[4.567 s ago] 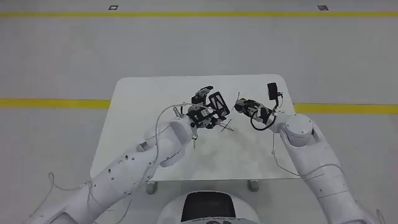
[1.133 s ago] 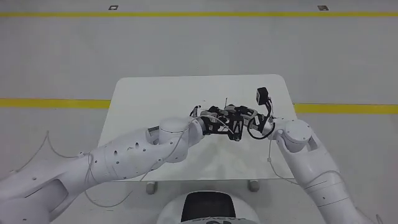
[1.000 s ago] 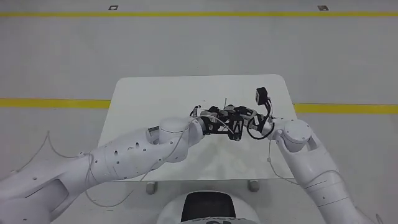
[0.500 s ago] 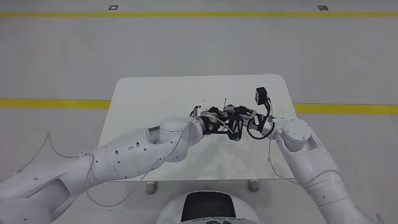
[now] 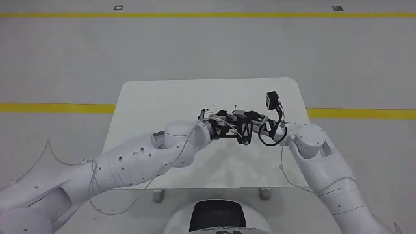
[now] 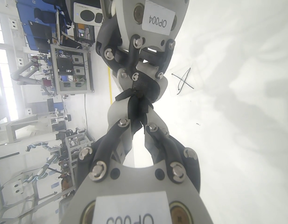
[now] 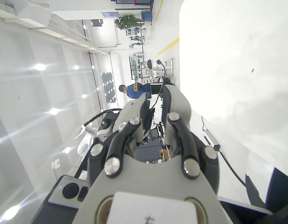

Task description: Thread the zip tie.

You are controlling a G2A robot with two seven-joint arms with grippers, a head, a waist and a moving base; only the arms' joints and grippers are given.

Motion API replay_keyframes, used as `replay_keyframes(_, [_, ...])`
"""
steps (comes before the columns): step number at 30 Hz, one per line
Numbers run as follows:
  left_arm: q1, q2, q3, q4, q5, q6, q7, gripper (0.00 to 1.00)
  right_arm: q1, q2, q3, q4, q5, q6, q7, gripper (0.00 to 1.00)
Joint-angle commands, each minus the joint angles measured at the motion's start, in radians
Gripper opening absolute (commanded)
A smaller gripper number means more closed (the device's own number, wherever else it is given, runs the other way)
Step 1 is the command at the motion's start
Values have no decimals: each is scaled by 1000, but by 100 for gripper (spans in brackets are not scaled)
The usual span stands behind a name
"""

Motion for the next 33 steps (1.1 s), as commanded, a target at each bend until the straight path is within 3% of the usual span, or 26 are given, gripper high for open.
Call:
replay_keyframes(1, [4, 6, -6, -5, 0, 0, 3, 0, -5, 2, 7, -6, -2, 1, -6, 100])
replay_keyframes(6, [18, 23, -22, -23, 0, 0, 20, 0, -19, 6, 24, -20, -1, 1, -24, 100])
replay_keyframes(14, [77, 62, -88, -36, -68, -43, 169, 0, -31, 13, 60, -19, 14, 0, -42, 100])
replay_keyframes(17, [75, 77, -82, -43, -75, -43, 196, 0, -31, 13, 60, -19, 14, 0, -42, 100])
replay_keyframes(24, [78, 77, -83, -40, -81, -40, 199, 0, -32, 12, 60, -18, 16, 1, -44, 100])
replay_keyframes(25, [91, 77, -95, -30, -131, -26, 234, 0, -35, 12, 61, -11, 40, 15, -35, 100])
replay_keyframes(28, [119, 85, -140, 32, -322, -43, 346, 0, -19, 17, 104, 34, 108, 30, 17, 100])
replay_keyframes(33, [115, 113, -110, 61, -579, -43, 451, 0, 0, 26, 147, 103, 178, 30, 126, 100])
